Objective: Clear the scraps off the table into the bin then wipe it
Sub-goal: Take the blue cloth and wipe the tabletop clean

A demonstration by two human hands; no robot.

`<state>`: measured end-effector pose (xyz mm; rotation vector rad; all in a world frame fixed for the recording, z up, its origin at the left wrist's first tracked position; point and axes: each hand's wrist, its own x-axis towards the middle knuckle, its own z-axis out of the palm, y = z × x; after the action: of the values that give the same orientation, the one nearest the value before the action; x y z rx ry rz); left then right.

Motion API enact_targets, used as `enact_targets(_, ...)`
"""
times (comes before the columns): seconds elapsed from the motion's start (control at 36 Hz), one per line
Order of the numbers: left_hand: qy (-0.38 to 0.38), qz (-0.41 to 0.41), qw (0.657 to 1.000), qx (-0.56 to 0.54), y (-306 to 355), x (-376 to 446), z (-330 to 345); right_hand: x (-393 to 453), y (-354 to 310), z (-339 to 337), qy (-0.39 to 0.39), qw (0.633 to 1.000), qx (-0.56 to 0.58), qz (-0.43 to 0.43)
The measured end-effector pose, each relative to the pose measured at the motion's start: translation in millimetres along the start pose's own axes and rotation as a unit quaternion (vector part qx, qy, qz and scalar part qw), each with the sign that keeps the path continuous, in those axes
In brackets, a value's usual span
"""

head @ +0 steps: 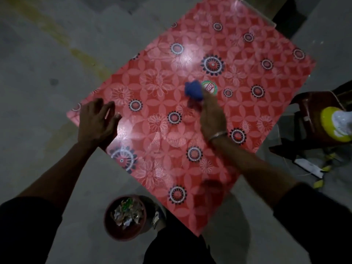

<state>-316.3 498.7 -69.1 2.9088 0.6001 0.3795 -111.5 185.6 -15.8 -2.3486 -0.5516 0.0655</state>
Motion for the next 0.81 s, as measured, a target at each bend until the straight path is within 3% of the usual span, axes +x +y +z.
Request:
enact_targets(0.06, 0.011, -0.014, 0.999, 0.034, 2, -8, 9, 53, 29, -12, 0.025, 0.999, -0.007, 0.046)
enact_targets(0.17, -0.032, -0.04, 0.995, 0.08, -8, -15, 25, 143, 102, -26, -0.068, 0.987, -0.144, -0.006)
enact_targets(0.28, -0.056, -0.147, 0.987, 0.038, 7, -5, 12, 166, 115, -9, -0.105, 0.973, -0.207, -0.013)
enact_targets(0.47, -0.085, -0.187, 0.978, 0.024, 12, -3, 6, 128, 87, 25, -0.112, 0.963, -0.244, 0.012)
enact_targets(0.81, -0.086, -0.188, 0.978, 0.021, 11, -3, 4, -71, -23, 91, -0.206, 0.945, -0.196, -0.159)
